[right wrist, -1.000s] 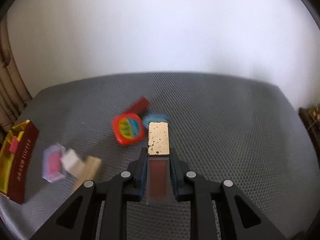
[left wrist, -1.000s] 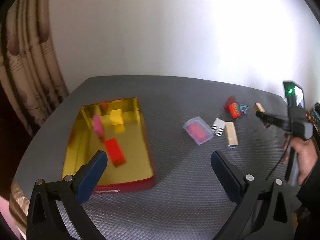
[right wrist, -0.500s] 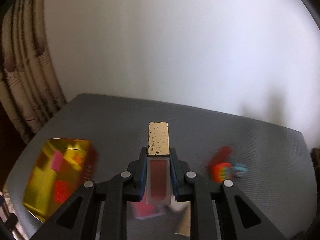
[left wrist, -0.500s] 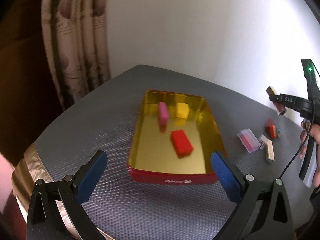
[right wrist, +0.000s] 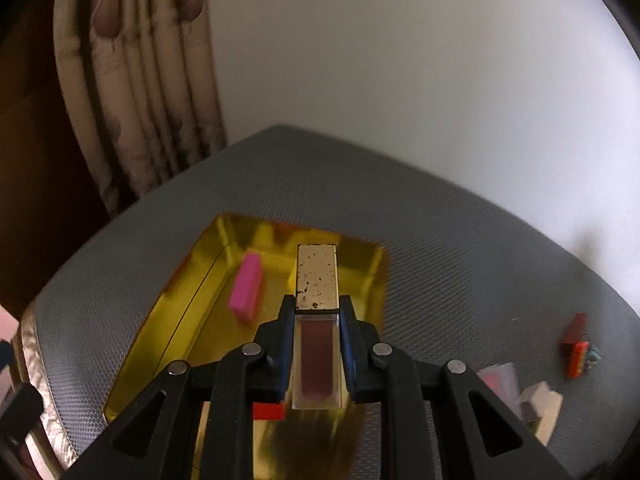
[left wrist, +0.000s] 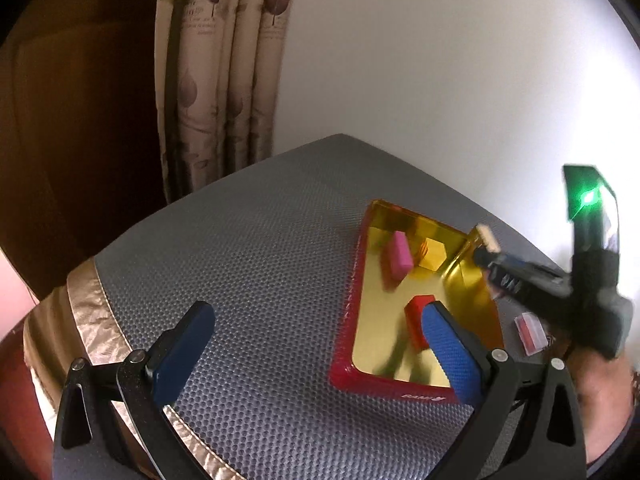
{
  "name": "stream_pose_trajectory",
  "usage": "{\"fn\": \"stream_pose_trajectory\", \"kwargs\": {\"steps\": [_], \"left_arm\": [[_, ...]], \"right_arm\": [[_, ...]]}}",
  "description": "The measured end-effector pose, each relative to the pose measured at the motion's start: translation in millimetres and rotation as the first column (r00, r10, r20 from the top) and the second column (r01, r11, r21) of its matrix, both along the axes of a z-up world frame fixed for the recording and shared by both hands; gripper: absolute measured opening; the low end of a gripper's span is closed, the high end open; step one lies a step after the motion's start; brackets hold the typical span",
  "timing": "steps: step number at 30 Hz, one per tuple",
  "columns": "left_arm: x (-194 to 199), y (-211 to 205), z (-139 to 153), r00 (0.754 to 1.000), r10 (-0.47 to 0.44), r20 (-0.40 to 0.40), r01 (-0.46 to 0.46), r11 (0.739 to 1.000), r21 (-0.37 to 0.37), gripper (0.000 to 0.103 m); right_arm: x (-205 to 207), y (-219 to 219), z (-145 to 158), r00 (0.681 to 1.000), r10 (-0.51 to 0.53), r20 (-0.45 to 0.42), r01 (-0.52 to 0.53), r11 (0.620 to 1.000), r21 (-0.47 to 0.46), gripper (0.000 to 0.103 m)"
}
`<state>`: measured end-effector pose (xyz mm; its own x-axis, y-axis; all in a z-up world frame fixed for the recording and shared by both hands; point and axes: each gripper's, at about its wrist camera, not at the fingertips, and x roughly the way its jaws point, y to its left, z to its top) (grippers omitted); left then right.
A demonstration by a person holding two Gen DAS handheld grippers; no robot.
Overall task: Organize rigid objects
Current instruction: 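Carry the lip gloss with the right gripper into the tray and release, then grasp the clear box with red card using the left gripper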
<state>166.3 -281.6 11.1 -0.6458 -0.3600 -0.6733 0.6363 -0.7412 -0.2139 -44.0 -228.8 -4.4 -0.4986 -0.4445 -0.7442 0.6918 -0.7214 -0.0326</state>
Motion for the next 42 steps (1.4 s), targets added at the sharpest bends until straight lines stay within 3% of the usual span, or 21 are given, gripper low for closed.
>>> {"fn": "stream_pose_trajectory", "kwargs": {"steps": [3, 7, 16, 25, 29, 33, 35, 38, 42], "left_arm": [[0.3, -0.7, -1.9, 1.000, -0.008, 0.003, 0.008, 1.000, 0.011, 0.102], [0.7, -0.8, -3.2, 1.000, -0.019, 0.002, 0.019, 1.000, 0.017, 0.102], [1.0, -2.0, -7.4, 1.000, -0.022, 0.002, 0.022, 0.999, 0.043, 0.102], [2.5, 1.9, -6.6, 0.999, -0.031, 0.012, 0.031, 0.999, 0.036, 0.102], [1.0, 9.3, -4.0, 0.999, -0.046, 0.014, 0.046, 0.999, 0.000, 0.102], [0.1, 20.2, 2.6, 0.998, -0.065, 0.005, 0.065, 0.996, -0.058, 0.102], [-1.5, 28.2, 6.1, 0.996, -0.087, -0.004, 0.086, 0.992, -0.088, 0.102], [-10.0, 43.3, 9.4, 0.990, -0.141, -0.008, 0.139, 0.983, -0.119, 0.102], [-43.3, 81.8, 0.6, 0.967, -0.250, 0.058, 0.255, 0.959, -0.121, 0.102]], "right_arm": [[3.1, -12.2, -18.6, 0.999, 0.023, 0.030, -0.025, 0.999, 0.044, 0.020], [-4.6, 2.0, -32.3, 0.998, -0.004, 0.070, -0.001, 0.998, 0.064, 0.020], [-25.6, -15.3, -67.6, 0.992, -0.044, 0.122, 0.031, 0.994, 0.107, 0.020], [-28.1, -17.4, -73.5, 0.987, -0.035, 0.156, 0.012, 0.989, 0.146, 0.021], [-26.2, -12.6, -67.5, 0.982, -0.020, 0.186, 0.002, 0.995, 0.097, 0.035], [-17.5, 27.4, -32.7, 0.990, -0.011, 0.139, 0.024, 0.996, -0.087, 0.036], [-21.8, 52.6, -21.5, 0.990, -0.039, 0.133, 0.057, 0.990, -0.129, 0.037], [-34.1, 98.6, -17.7, 0.985, -0.138, 0.106, 0.150, 0.982, -0.111, 0.038], [-50.3, 174.8, -24.3, 0.958, -0.284, 0.040, 0.286, 0.954, -0.084, 0.038]]}}
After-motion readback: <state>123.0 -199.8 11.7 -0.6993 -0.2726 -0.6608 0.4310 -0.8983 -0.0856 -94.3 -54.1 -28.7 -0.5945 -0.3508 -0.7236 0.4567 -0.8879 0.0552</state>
